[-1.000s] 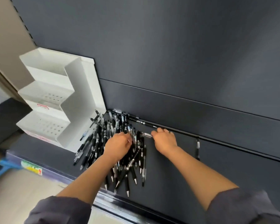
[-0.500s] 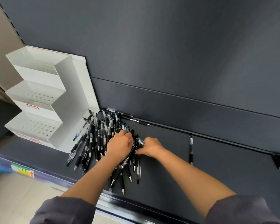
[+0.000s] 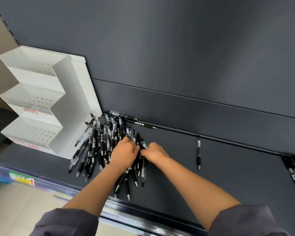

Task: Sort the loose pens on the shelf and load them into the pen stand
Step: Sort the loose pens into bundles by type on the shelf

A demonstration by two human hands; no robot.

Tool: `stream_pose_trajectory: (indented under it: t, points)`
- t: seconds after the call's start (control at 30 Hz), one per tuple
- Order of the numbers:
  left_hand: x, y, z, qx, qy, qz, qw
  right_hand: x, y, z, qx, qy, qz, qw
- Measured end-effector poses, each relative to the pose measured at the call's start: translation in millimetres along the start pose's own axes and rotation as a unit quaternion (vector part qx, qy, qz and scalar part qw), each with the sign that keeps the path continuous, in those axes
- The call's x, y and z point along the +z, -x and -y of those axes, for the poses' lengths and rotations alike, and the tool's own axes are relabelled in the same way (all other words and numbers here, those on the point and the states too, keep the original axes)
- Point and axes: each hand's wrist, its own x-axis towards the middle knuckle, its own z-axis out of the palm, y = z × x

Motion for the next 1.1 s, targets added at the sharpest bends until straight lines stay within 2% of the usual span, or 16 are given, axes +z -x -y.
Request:
stream_pose_trajectory:
  t: [0.17,0.3,0.47,0.53,0.6,0.8,1.0,1.1]
  points:
    - [-4.2,1.1,0.2,0.020,-0.066,0.045,0.997,-16.6,-4.6,-8.6,-0.006,-0.138,-0.030,0.990]
    - [-7.7,-2.3,-10.3,0.015,-0.073,0.002,0.997,-27.0,-5.5,-16.9,0.003,-0.206,-0.040,0.978]
    - [-17.7,-18.2,-25.1,-0.028,0.072,-0.004,0.997,-32.0,-0.7,-27.3,-0.015,-0.219,-0.034,0.975]
    - [-19.5,-26.5,-27.9,-0.040,0.095,-0.008,0.995,-32.0,0.1,-30.7,-0.026,-0.215,-0.031,0.976]
    - [-19.1,-32.3,-28.1,-0.039,0.062,0.002,0.997,-31.9,-0.2,-34.0,-0.030,-0.208,-0.034,0.977]
    - [-0.7,-27.0,-23.4,-0.064,-0.138,0.033,0.988,-27.9,-4.4,-40.3,-0.026,-0.203,-0.038,0.978]
    - [13.8,-18.8,-28.2,-0.067,-0.174,0.016,0.982,-21.1,-6.5,-42.5,-0.018,-0.201,-0.031,0.979]
    - [13.2,-18.6,-29.6,-0.081,-0.148,0.006,0.986,-20.8,-6.8,-43.2,-0.024,-0.201,-0.038,0.978]
